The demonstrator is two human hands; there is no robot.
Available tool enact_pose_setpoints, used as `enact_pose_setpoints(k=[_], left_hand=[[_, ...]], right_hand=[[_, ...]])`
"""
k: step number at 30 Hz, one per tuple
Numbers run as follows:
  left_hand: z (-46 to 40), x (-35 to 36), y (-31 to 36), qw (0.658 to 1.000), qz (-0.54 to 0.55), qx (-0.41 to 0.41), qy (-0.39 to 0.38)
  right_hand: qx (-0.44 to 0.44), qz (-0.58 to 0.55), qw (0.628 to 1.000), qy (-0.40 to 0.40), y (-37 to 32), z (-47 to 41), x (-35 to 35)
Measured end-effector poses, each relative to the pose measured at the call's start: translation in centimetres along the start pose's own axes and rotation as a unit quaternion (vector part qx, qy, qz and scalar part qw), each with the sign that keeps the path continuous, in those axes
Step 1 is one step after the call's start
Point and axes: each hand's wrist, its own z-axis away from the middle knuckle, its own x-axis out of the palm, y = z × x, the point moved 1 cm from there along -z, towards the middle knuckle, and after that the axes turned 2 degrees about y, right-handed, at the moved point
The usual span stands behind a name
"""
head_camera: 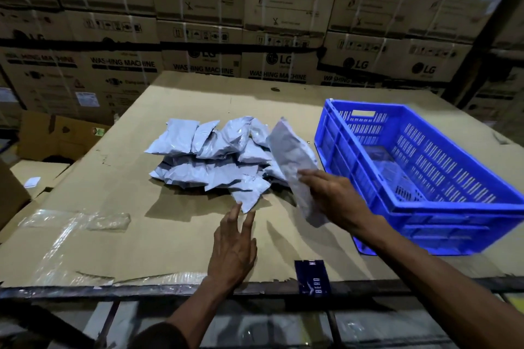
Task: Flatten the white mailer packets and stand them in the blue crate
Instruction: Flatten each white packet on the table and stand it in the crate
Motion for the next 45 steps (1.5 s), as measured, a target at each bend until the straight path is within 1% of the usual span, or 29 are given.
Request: enact_pose_setpoints(k=[4, 6, 9, 13, 17, 20, 23, 25, 27, 29, 31, 35, 39, 42, 45], left_hand=[[-1.1, 1.3, 1.2, 0.998, -0.043, -0.021, -0.051], [-1.4, 2.0, 1.7, 0.995, -0.073, -0.010, -0.064], [-1.7, 3.1, 2.3, 0.991, -0.103, 0.003, -0.083], [-2.6, 4.5, 3.6, 0.989, -0.118, 0.015, -0.091], [-3.9, 5.9, 6.0, 0.989, -0.114, 0.016, -0.092], [-4.8, 7.1, 8.2, 0.989, -0.111, 0.015, -0.101], [-5.7, 8.3, 10.0, 0.987, -0.115, 0.006, -0.108], [-6.2, 9.0, 10.9, 0.986, -0.122, -0.006, -0.110], [-6.7, 9.6, 11.6, 0.986, -0.127, -0.018, -0.110], [-7.0, 9.9, 11.9, 0.985, -0.129, -0.027, -0.108], [-7.0, 10.1, 11.9, 0.986, -0.131, -0.029, -0.099], [-7.0, 10.0, 12.0, 0.988, -0.128, -0.022, -0.086], [-7.0, 10.0, 12.2, 0.987, -0.133, -0.026, -0.087], [-7.1, 9.9, 12.3, 0.987, -0.135, -0.026, -0.084], [-7.1, 9.8, 12.4, 0.988, -0.132, -0.024, -0.081]], right_hand=[[0.020, 0.006, 0.997, 0.070, 2.0, -2.4, -3.5], [0.029, 0.012, 0.994, 0.102, 3.3, -3.4, -5.2], [0.070, 0.012, 0.986, 0.150, 5.6, -4.4, -7.6], [0.122, 0.020, 0.976, 0.177, 8.8, -4.4, -10.6], [0.127, 0.046, 0.976, 0.171, 12.0, -3.5, -13.2], [0.103, 0.084, 0.983, 0.126, 14.7, -2.4, -13.7], [0.108, 0.144, 0.983, 0.035, 17.6, -1.3, -13.0], [0.138, 0.188, 0.971, -0.049, 19.4, -0.7, -12.1], [0.160, 0.229, 0.951, -0.132, 21.0, -0.4, -11.3], [0.167, 0.238, 0.934, -0.208, 21.8, -0.2, -10.4], [0.163, 0.238, 0.920, -0.264, 22.8, -0.1, -9.4], [0.133, 0.231, 0.912, -0.312, 24.6, -0.2, -6.2], [0.116, 0.198, 0.906, -0.356, 24.4, -0.3, -3.1], [0.091, 0.164, 0.916, -0.354, 24.8, -0.1, -0.9], [0.056, 0.106, 0.935, -0.333, 24.8, -0.1, -0.2]])
